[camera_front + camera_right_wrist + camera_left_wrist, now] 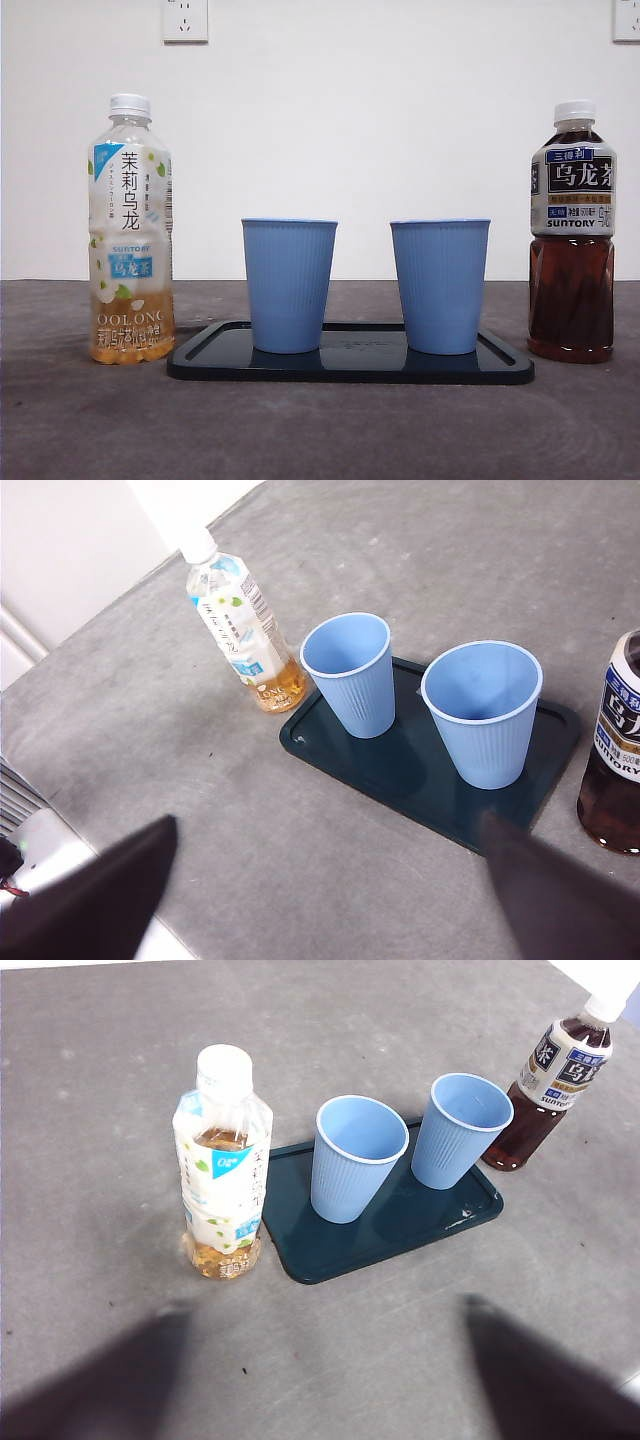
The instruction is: Pour the drink into the cup
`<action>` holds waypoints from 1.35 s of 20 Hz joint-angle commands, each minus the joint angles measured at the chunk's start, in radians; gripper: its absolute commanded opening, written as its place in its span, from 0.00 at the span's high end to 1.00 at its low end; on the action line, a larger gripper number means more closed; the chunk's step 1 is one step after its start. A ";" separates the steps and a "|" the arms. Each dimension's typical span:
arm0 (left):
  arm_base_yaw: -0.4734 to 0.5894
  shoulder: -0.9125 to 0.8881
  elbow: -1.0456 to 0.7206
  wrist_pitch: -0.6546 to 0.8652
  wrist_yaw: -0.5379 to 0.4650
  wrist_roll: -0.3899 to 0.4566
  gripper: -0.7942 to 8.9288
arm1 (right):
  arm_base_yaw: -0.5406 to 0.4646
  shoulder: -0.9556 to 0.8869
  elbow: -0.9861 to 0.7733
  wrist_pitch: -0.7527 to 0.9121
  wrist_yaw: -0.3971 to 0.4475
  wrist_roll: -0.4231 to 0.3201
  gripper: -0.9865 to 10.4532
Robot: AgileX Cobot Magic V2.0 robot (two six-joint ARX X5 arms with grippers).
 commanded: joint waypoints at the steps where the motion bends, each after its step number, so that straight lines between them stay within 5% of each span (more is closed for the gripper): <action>1: -0.006 0.004 0.013 0.013 0.002 0.024 0.89 | 0.006 0.004 0.011 0.003 0.000 -0.005 0.90; 12: 0.004 0.002 -0.002 0.029 0.002 0.019 0.89 | 0.006 0.003 0.011 0.008 0.000 -0.005 0.90; 14: 0.087 -0.014 -0.060 0.083 0.006 0.018 0.89 | 0.006 0.003 0.011 0.008 0.000 -0.005 0.90; 21: 0.465 -0.289 -0.628 0.619 0.004 0.026 0.89 | 0.006 0.003 0.011 0.008 0.000 -0.005 0.90; 27: 0.570 -0.433 -0.863 0.695 0.004 0.034 0.89 | 0.006 0.003 0.011 0.008 0.000 -0.005 0.90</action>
